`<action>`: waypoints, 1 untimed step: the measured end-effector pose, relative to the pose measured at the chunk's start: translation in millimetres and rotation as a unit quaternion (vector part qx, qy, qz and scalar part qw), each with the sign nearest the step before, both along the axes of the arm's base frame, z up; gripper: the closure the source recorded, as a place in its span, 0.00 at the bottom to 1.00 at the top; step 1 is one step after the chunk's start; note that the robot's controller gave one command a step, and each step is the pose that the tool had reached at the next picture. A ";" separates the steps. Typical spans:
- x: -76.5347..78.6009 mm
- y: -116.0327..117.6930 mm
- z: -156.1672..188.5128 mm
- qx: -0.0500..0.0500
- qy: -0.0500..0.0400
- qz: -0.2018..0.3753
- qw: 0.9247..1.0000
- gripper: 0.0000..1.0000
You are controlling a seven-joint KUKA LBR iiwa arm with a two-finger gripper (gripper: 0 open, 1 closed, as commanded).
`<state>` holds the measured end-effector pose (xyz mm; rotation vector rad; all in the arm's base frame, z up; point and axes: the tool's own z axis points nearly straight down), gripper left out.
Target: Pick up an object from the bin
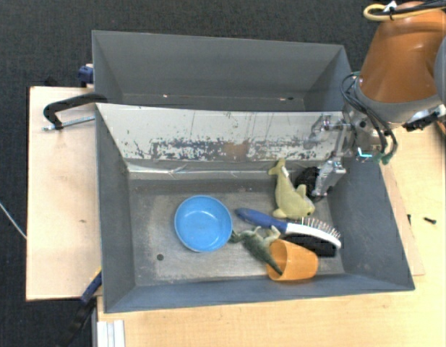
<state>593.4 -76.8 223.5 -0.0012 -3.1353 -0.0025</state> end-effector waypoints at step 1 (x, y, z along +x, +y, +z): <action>-67.2 13.9 -148.7 -0.001 -0.018 -0.028 0.999 0.00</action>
Offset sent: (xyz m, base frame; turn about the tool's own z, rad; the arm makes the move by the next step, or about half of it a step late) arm -0.0748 0.0139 -0.1535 0.0534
